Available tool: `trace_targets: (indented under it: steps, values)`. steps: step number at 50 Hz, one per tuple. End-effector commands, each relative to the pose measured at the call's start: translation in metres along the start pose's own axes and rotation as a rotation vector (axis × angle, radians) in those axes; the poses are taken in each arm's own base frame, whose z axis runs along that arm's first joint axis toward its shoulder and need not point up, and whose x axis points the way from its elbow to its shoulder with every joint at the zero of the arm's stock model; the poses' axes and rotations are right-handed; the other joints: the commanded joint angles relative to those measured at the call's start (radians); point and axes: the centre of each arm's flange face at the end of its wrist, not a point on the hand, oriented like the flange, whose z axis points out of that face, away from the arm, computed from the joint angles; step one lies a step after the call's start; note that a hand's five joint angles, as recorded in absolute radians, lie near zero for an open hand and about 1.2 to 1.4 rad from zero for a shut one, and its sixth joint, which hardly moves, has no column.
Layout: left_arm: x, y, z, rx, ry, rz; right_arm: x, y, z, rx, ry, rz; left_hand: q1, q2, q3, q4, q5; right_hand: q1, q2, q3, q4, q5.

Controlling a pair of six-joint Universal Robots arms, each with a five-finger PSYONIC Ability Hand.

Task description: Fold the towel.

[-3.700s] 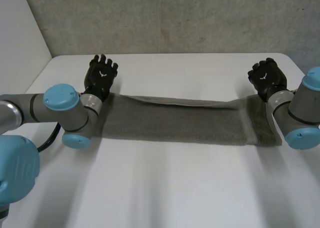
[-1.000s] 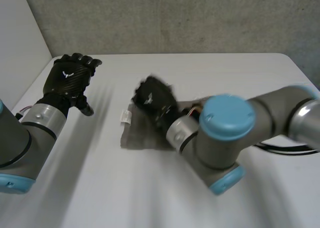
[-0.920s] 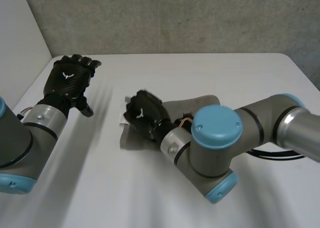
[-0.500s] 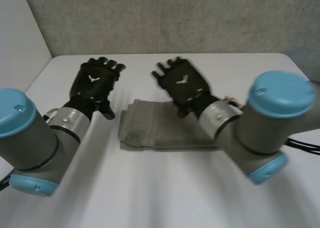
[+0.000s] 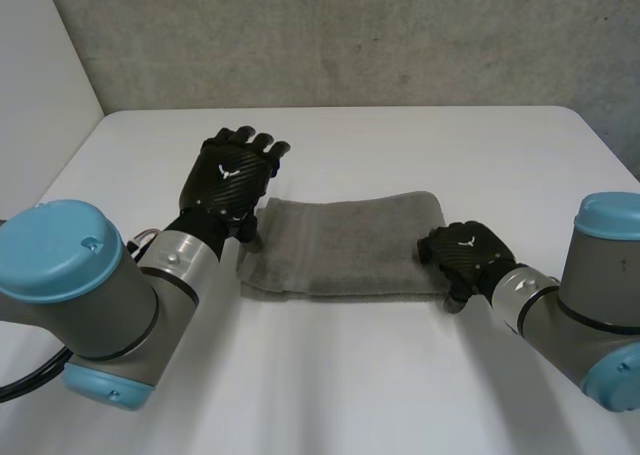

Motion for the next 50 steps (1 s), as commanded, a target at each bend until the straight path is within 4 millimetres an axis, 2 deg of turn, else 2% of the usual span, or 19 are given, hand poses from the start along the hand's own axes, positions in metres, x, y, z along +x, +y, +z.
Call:
trace_targets:
  steps: [1, 6, 8, 14, 16, 17, 20, 21, 23, 26, 28, 30, 34, 36, 37, 39, 45, 48, 50]
  values:
    - [0.000, 0.002, -0.001, -0.006, 0.000, -0.002, 0.006, 0.003, 0.012, 0.004, 0.036, -0.080, -0.042, -0.028, -0.022, -0.036, -0.197, 0.713, 0.736, 0.735, 0.734, 0.722]
    - [-0.001, 0.003, -0.001, -0.015, -0.016, -0.002, 0.018, -0.006, 0.012, 0.031, 0.138, -0.110, -0.042, -0.028, -0.022, -0.036, -0.197, 0.715, 0.738, 0.738, 0.737, 0.724]
    - [-0.002, 0.002, -0.002, -0.016, -0.024, -0.002, 0.025, -0.023, 0.007, 0.069, 0.193, -0.183, -0.045, -0.031, -0.025, -0.039, -0.200, 0.715, 0.738, 0.738, 0.737, 0.724]
    - [-0.007, -0.001, -0.001, -0.007, -0.038, 0.000, 0.008, -0.046, 0.002, 0.124, 0.184, -0.419, -0.045, -0.031, -0.025, -0.039, -0.200, 0.715, 0.738, 0.738, 0.737, 0.724]
    - [-0.015, -0.007, 0.000, 0.009, -0.062, 0.002, -0.043, -0.067, 0.001, 0.225, 0.108, -0.643, -0.048, -0.034, -0.028, -0.042, -0.203, 0.715, 0.738, 0.738, 0.737, 0.724]
    - [-0.015, -0.007, 0.000, 0.010, -0.062, 0.002, -0.043, -0.068, 0.001, 0.226, 0.107, -0.644, -0.048, -0.034, -0.028, -0.042, -0.203, 0.715, 0.738, 0.738, 0.737, 0.724]
    - [-0.046, -0.016, 0.002, 0.026, -0.166, 0.008, -0.106, -0.079, 0.005, 0.356, 0.028, -0.890, -0.051, -0.037, -0.031, -0.045, -0.206, 0.715, 0.738, 0.738, 0.737, 0.724]
    - [-0.046, -0.016, 0.002, 0.026, -0.166, 0.008, -0.107, -0.079, 0.005, 0.357, 0.028, -0.891, -0.051, -0.037, -0.031, -0.045, -0.206, 0.715, 0.738, 0.738, 0.737, 0.724]
    - [-0.062, -0.022, 0.002, 0.041, -0.225, 0.000, -0.140, -0.076, 0.004, 0.433, -0.054, -0.980, -0.051, -0.037, -0.031, -0.045, -0.206, 0.715, 0.738, 0.738, 0.737, 0.724]
    - [-0.069, -0.025, 0.002, 0.049, -0.248, -0.012, -0.159, -0.072, 0.000, 0.478, -0.127, -1.002, -0.054, -0.040, -0.034, -0.048, -0.209, 0.715, 0.738, 0.738, 0.737, 0.724]
    - [-0.078, -0.027, 0.001, 0.058, -0.279, -0.042, -0.191, -0.059, -0.007, 0.542, -0.262, -1.016, -0.054, -0.040, -0.034, -0.048, -0.209, 0.715, 0.738, 0.738, 0.737, 0.724]
    - [-0.080, -0.027, 0.001, 0.061, -0.282, -0.056, -0.197, -0.055, -0.007, 0.553, -0.298, -1.014, -0.054, -0.040, -0.034, -0.048, -0.209, 0.715, 0.738, 0.738, 0.737, 0.724]
    - [-0.079, -0.025, -0.001, 0.054, -0.282, -0.074, -0.196, -0.055, -0.005, 0.546, -0.293, -1.000, -0.054, -0.040, -0.034, -0.048, -0.209, 0.715, 0.738, 0.738, 0.737, 0.724]
    - [-0.077, -0.025, -0.001, 0.054, -0.277, -0.078, -0.194, -0.055, -0.005, 0.520, -0.288, -0.947, -0.054, -0.040, -0.034, -0.048, -0.209, 0.075, 0.097, 0.097, 0.096, 0.083]
    - [-0.077, -0.025, -0.001, 0.054, -0.277, -0.078, -0.194, -0.055, -0.004, 0.519, -0.288, -0.946, -0.054, -0.040, -0.034, -0.048, -0.209, 0.071, 0.094, 0.093, 0.092, 0.079]
    - [-0.074, -0.024, 0.000, 0.050, -0.266, -0.079, -0.180, -0.068, -0.006, 0.498, -0.266, -0.812, -0.054, -0.040, -0.034, -0.048, -0.209, -0.424, -0.401, -0.401, -0.402, -0.415]
    - [-0.071, -0.028, 0.002, 0.066, -0.259, -0.086, -0.135, -0.099, -0.015, 0.486, -0.222, -0.466, -0.048, -0.034, -0.028, -0.042, -0.203, -0.506, -0.483, -0.484, -0.485, -0.498]
    - [-0.058, -0.030, 0.005, 0.077, -0.221, -0.107, -0.107, -0.114, -0.019, 0.482, -0.195, -0.231, -0.048, -0.034, -0.028, -0.042, -0.203, -0.506, -0.483, -0.484, -0.485, -0.498]
    - [-0.044, -0.035, 0.007, 0.092, -0.189, -0.144, -0.075, -0.119, -0.016, 0.455, -0.159, -0.033, -0.045, -0.031, -0.025, -0.039, -0.200, -0.506, -0.483, -0.484, -0.485, -0.498]
